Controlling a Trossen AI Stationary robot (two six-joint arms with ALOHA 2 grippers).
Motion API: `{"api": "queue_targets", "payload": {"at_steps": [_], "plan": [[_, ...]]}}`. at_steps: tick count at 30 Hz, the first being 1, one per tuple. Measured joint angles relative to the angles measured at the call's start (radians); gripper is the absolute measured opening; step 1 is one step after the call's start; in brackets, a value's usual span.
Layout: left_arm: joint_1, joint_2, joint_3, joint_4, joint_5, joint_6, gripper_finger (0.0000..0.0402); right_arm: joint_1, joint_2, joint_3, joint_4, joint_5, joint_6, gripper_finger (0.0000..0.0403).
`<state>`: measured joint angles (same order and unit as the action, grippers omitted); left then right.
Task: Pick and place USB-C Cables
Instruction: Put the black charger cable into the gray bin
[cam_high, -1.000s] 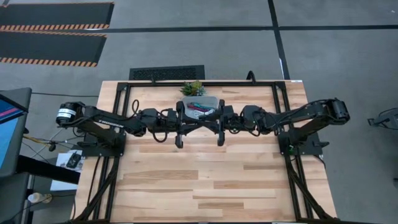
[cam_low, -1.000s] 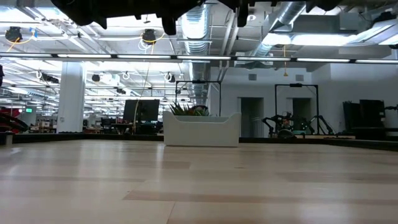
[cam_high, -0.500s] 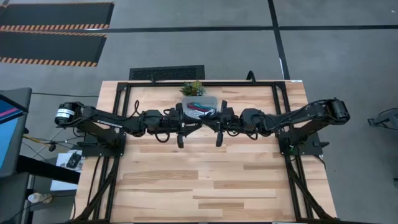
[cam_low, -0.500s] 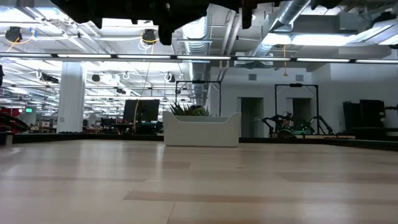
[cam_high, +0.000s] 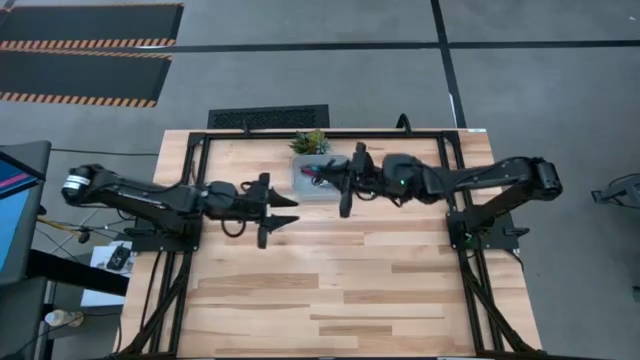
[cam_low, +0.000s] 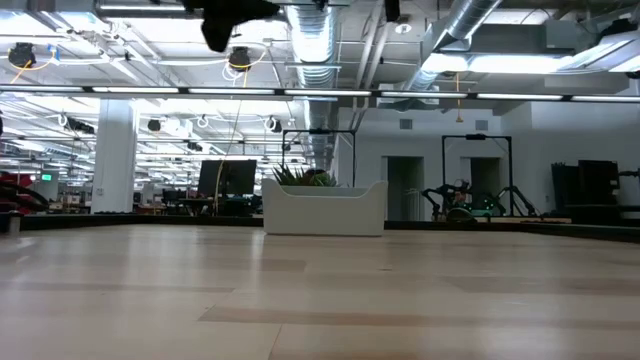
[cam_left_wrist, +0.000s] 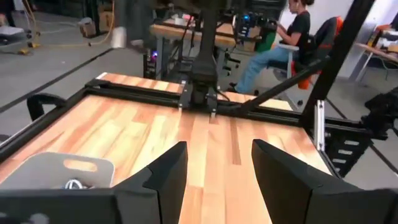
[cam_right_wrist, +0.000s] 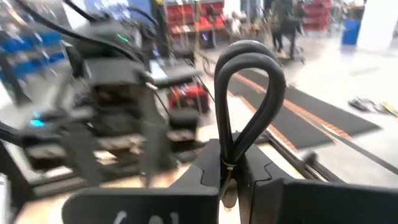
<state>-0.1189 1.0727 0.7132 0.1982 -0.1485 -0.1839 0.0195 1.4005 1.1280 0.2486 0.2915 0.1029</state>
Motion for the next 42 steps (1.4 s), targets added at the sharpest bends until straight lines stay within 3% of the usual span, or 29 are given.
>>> {"api": "queue_targets", "payload": {"at_steps": [7, 14, 27, 42], "plan": [[-0.089, -0.1, 0.0, -0.125, -0.1, -0.005, 0.0168, -0.091, 0.0, 0.119, -0.315, 0.0, -0.001, 0.002], [-0.138, -0.11, 0.0, -0.187, -0.123, -0.018, 0.0168, -0.185, 0.029, 0.124, -0.482, -0.001, 0.026, 0.0018], [-0.165, -0.105, 0.0, -0.199, -0.125, -0.044, 0.0168, -0.293, 0.262, 0.129, -0.552, -0.093, -0.046, 0.0018], [-0.165, -0.105, 0.0, -0.241, -0.125, -0.047, 0.0168, -0.375, 0.561, 0.457, -0.927, -0.139, -0.281, 0.0018]]}}
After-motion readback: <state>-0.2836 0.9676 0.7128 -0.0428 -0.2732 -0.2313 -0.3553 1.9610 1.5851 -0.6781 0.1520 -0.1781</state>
